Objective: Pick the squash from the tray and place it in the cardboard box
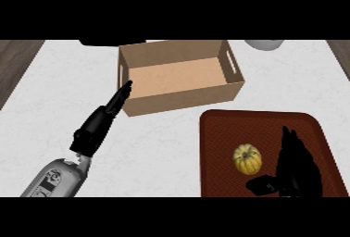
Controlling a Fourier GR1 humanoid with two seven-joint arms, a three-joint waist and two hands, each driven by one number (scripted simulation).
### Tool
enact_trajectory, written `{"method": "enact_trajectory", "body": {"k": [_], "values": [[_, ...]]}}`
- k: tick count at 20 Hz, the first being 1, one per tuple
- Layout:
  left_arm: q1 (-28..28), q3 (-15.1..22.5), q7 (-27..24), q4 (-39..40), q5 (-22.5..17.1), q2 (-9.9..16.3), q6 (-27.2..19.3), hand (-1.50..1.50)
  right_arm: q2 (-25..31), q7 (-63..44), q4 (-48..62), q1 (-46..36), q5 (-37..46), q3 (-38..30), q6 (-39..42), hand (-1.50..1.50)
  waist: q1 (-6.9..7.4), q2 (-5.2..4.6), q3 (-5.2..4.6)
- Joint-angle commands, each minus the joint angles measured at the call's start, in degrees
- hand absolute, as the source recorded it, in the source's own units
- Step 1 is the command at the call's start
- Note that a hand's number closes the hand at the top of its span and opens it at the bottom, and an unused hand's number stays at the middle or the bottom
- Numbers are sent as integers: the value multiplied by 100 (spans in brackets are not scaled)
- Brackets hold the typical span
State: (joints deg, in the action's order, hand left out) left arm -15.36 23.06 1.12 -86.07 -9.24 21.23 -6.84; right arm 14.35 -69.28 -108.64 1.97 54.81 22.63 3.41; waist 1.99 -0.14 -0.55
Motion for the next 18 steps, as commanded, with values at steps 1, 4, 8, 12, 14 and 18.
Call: {"method": "enact_trajectory", "body": {"k": [1, 4, 8, 12, 14, 18], "values": [[-27, -37, 38, 72, -2, -28, 23, 0, -838, -1583, 92, -581, 549, 173, 1042, -150, -69, 1, 17], [-26, -83, 108, 35, -54, -14, 76, 0, -1141, -1588, 481, -898, 613, -164, 1374, -150, -73, -12, 27], [12, -119, 80, 13, -60, -16, 127, 0, -1412, -1591, 824, -877, 746, -337, 1445, -150, -122, -2, 38], [-68, -87, 53, 197, 128, -227, -83, 0, -1424, -1592, 845, -780, 878, -325, 1479, -150, -211, 6, 40], [104, -101, 32, 67, 86, -79, 82, 0, -1427, -1592, 899, -1052, 844, -475, 1477, -150, -151, 13, 43], [-42, -211, 114, 162, 161, -153, 39, 0, -1429, -1592, 760, -930, 1130, -145, 1418, -150, -191, 21, 48]]}}
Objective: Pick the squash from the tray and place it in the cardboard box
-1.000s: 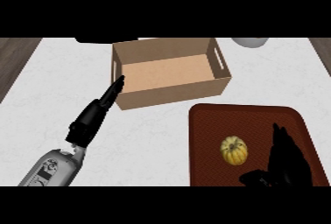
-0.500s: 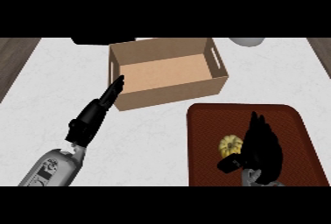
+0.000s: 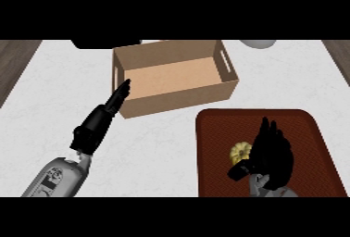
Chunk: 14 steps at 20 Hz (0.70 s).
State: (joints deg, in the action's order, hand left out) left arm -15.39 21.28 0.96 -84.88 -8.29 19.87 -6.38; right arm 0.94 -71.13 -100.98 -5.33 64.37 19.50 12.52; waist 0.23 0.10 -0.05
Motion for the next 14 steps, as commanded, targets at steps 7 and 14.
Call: {"method": "enact_trajectory", "body": {"k": [7, 14], "values": [[222, -70, -29, -80, 63, -14, 104, 0, -91, -1407, 295, -202, -57, 49, 528, -150, 5, -4, -2], [115, -102, 175, -117, 97, -79, 176, 0, -91, -1352, 786, -204, -405, -57, 294, -150, 2, -10, 2]]}}
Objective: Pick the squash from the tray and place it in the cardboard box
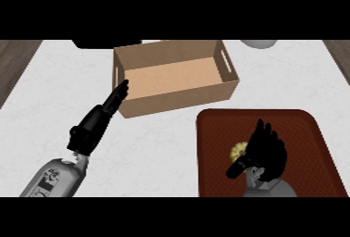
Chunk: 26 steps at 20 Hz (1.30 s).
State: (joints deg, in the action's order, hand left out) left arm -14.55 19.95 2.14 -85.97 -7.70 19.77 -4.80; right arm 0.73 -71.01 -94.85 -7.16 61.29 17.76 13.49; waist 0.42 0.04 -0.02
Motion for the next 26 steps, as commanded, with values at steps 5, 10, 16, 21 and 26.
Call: {"method": "enact_trajectory", "body": {"k": [5, 10, 16, 21, 26], "values": [[34, -208, -59, 55, -31, 56, 194, 0, -69, -1305, 409, -439, -320, -282, 426, -150, 4, -11, -2], [93, -272, 127, -98, -36, 111, 280, 0, -70, -995, 465, 323, -16, -45, 0, -150, -29, 4, 0], [53, -199, 8, 41, 121, -132, 229, 0, -70, -1414, 216, 256, -6, 112, 406, -150, -49, 3, -4], [54, -348, 48, -46, 83, -77, 369, 0, -69, -1234, 746, 105, -234, 21, 98, 150, -7, -10, 0], [179, -178, 34, -74, 365, -381, 180, 0, -70, -598, 955, 78, 251, -193, 210, 150, -26, -5, 0]]}}
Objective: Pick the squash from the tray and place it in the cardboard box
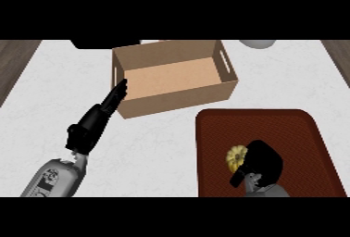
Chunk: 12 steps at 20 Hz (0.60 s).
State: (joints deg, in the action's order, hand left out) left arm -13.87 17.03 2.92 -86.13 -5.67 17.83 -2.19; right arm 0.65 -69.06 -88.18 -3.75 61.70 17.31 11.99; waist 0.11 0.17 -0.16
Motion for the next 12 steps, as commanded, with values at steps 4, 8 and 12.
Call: {"method": "enact_trajectory", "body": {"k": [4, 8, 12], "values": [[-44, -197, 218, -95, 18, 22, 104, 0, 2, -789, 0, -71, 598, 44, 546, 150, -15, -7, 13], [-117, 13, 156, -99, 36, -124, 197, 0, -62, 1252, 314, -811, 529, 1387, 325, 150, 290, -31, 21], [-252, 200, 79, -14, 92, -280, 259, 0, -64, 2825, 153, -1649, 382, 2612, 262, 150, 617, -69, 26]]}}
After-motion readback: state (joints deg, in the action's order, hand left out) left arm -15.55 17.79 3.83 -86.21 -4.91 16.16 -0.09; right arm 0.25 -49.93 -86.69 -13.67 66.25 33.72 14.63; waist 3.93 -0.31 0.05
